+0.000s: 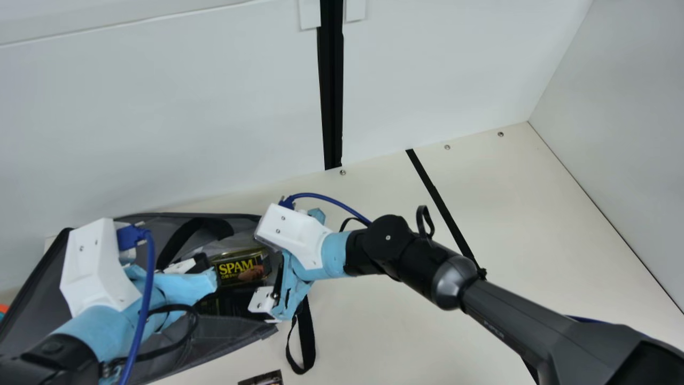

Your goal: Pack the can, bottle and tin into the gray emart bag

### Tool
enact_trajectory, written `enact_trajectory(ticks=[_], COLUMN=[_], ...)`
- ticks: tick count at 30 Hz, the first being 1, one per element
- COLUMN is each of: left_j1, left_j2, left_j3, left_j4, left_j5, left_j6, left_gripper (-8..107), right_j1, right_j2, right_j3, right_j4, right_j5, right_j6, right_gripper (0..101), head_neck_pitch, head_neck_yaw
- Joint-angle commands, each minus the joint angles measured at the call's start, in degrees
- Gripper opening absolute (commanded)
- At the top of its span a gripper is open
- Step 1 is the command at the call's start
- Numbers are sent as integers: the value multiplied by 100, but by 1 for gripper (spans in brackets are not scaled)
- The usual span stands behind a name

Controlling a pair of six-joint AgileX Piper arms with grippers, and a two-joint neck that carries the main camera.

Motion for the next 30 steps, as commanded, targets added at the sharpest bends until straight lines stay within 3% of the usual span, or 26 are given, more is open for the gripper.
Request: enact_trajectory(ticks=[1,30], left_j1=[0,0], left_j2=[0,0], left_j3=[0,0], left_j4=[0,0], left_j5=[0,0], left_j6=[0,0], left_gripper=[10,10], right_j1=[-29,-835], right_j2=[-62,-1071], right_j3=[54,787], right_j4=[-9,-272], right_j5=[43,486], right_j6=[-11,-73], right_gripper=[91,91], head_neck_pitch=[-130,-130], head_neck_yaw=[-5,-5])
